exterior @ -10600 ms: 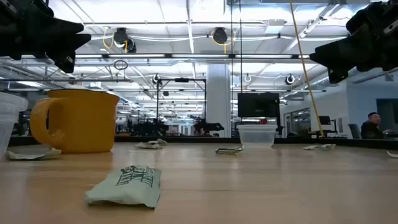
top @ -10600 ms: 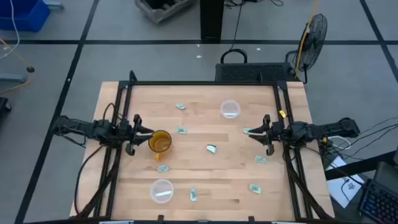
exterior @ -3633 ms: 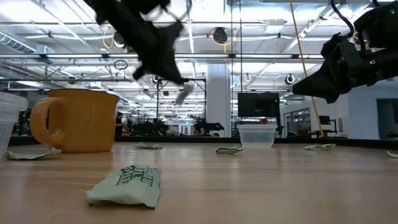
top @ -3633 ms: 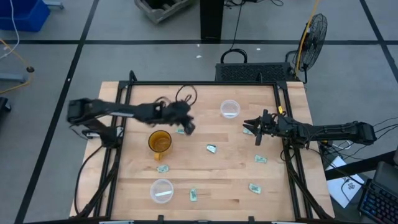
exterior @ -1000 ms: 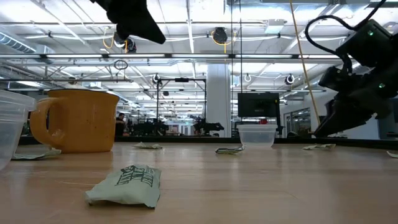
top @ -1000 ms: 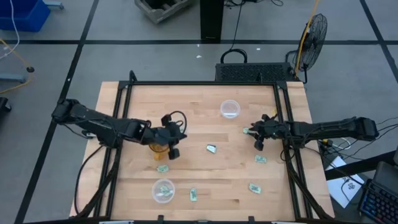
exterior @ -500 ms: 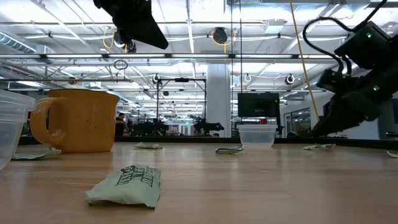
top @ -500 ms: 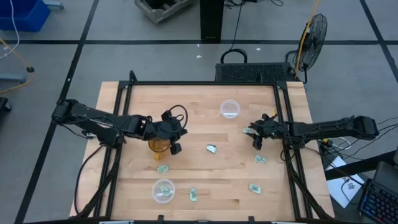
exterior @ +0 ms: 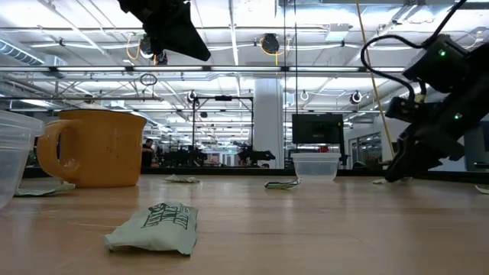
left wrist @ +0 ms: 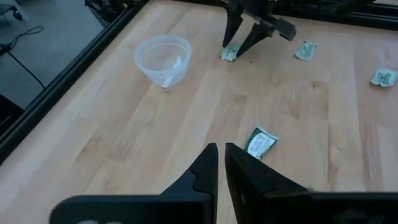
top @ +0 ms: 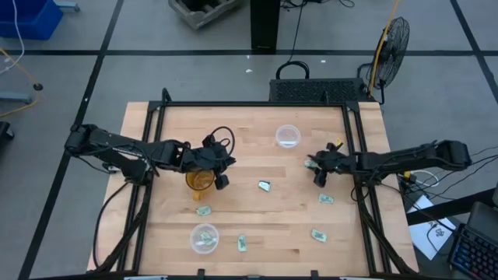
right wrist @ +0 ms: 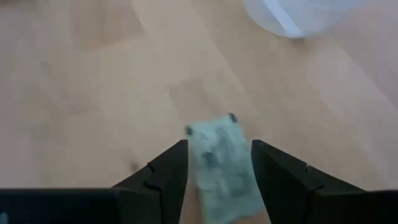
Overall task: Pick and place items into bin
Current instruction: Put the green stevia packet into the top transparent bin
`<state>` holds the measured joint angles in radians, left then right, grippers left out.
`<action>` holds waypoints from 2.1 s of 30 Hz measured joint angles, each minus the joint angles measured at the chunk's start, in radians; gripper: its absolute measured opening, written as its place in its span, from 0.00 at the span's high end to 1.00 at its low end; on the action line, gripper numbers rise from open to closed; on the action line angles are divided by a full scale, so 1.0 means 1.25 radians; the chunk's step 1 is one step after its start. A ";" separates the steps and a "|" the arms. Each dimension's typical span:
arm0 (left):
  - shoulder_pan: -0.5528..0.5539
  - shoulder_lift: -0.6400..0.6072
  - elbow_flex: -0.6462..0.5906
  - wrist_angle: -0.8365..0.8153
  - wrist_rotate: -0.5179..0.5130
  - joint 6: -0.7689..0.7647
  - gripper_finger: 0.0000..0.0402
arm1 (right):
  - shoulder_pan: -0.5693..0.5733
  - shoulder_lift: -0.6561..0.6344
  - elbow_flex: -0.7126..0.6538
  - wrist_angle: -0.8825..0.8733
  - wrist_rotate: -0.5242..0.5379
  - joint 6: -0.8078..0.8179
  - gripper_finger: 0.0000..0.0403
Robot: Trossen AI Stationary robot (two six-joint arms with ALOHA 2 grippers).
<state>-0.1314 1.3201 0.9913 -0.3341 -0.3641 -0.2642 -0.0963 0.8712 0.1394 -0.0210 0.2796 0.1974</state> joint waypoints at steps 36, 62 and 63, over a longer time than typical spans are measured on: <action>0.000 0.000 0.000 0.006 -0.001 0.061 0.91 | -0.139 0.180 0.289 0.124 0.065 -0.176 0.85; 0.000 0.000 0.000 -0.010 0.005 0.037 0.91 | 0.026 0.291 0.291 -0.012 0.004 -0.178 0.67; 0.000 0.000 0.000 -0.010 0.005 0.037 0.91 | 0.027 0.291 0.285 -0.002 0.002 -0.178 0.67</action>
<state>-0.1314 1.3205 0.9913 -0.3462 -0.3573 -0.2185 -0.0628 1.2346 0.4954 -0.0237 0.2827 -0.0250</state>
